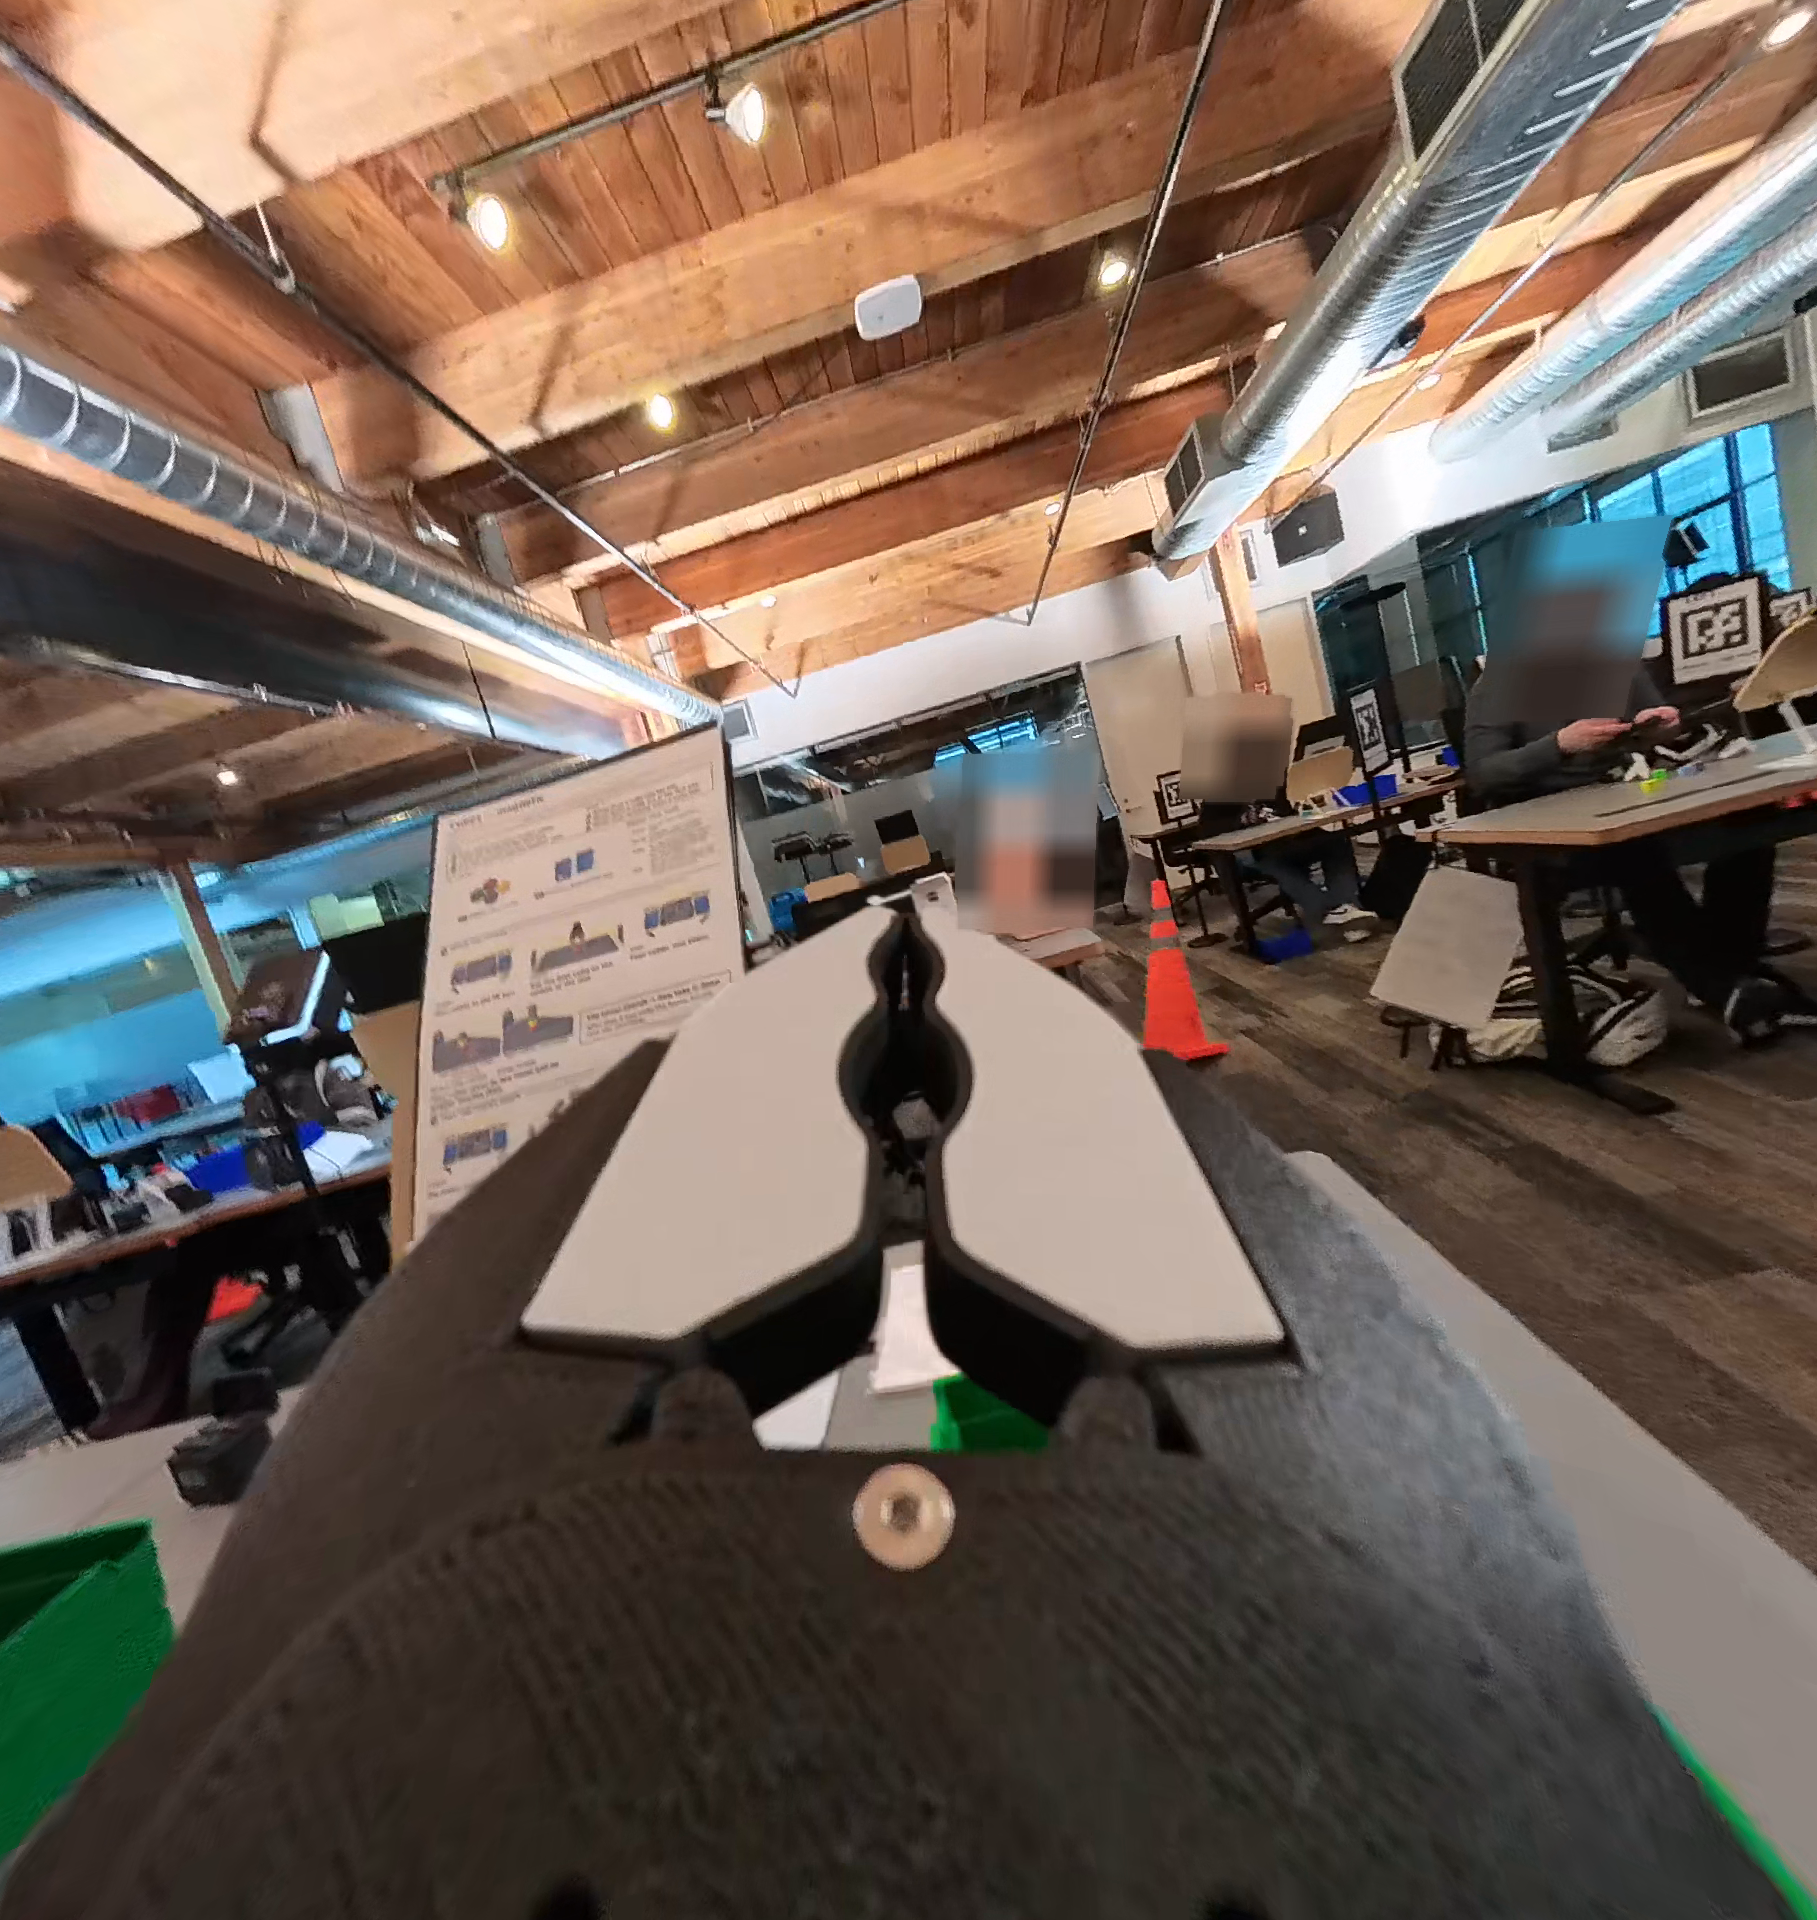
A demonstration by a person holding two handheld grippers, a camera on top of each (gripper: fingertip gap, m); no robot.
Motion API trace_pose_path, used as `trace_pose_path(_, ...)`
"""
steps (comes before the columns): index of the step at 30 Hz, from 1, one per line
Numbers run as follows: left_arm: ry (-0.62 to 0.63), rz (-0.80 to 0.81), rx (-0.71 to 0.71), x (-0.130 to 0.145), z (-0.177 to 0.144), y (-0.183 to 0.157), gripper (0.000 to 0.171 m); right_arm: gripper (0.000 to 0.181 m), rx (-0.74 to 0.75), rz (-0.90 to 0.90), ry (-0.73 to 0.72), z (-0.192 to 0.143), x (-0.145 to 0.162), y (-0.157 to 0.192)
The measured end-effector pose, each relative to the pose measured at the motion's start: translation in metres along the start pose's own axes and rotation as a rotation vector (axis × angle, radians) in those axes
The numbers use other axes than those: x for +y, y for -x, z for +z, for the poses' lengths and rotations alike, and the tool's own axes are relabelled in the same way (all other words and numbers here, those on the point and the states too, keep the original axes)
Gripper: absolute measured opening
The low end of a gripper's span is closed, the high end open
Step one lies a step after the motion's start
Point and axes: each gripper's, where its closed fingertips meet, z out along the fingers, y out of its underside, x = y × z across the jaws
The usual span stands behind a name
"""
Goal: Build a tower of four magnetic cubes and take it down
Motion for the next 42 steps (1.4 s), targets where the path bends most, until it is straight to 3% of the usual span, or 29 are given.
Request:
trace_pose_path(4, -0.019, -0.059, 0.009, -0.007, -0.002, 0.004, 0.000, 0.000, 0.017, 0.058, 0.025, 0.000, 0.002, -0.007)
trace_pose_path(11, -0.045, -0.010, 0.062, -0.017, -0.008, 0.000, 0.000, 0.000, -0.069, 0.028, 0.103, 0.002, 0.014, 0.007)
trace_pose_path(13, -0.071, -0.122, 0.130, -0.022, -0.012, 0.000, 0.000, 0.000, -0.109, 0.022, 0.124, 0.002, 0.019, 0.013)
trace_pose_path(16, 0.020, -0.222, 0.233, -0.017, -0.012, 0.001, 0.000, 0.000, -0.211, 0.019, 0.154, 0.002, 0.028, 0.026)
trace_pose_path(22, -0.136, -0.167, 0.078, -0.042, -0.022, 0.026, 0.000, 0.000, -0.370, 0.166, 0.240, -0.001, 0.042, 0.045)
trace_pose_path(27, -0.137, -0.226, 0.171, -0.049, -0.024, 0.021, 0.000, 0.000, -0.460, 0.198, 0.337, -0.006, 0.054, 0.058)
trace_pose_path(31, -0.185, -0.216, 0.080, -0.053, -0.026, 0.039, 0.000, 0.000, -0.433, 0.152, 0.344, -0.006, 0.058, 0.063)
trace_pose_path(35, -0.162, -0.183, 0.136, -0.054, -0.027, 0.032, 0.000, 0.000, -0.261, 0.109, 0.298, 0.002, 0.057, 0.046)
trace_pose_path(37, -0.166, -0.158, 0.168, -0.054, -0.028, 0.026, 0.000, 0.000, -0.152, 0.149, 0.308, 0.005, 0.061, 0.030)
trace_pose_path(40, -0.166, -0.153, 0.198, -0.054, -0.029, 0.020, 0.000, 0.000, -0.073, 0.308, 0.344, 0.008, 0.069, 0.011)
trace_pose_path(42, -0.174, -0.144, 0.224, -0.054, -0.030, 0.016, 0.000, 0.000, -0.041, 0.318, 0.343, 0.008, 0.071, 0.002)
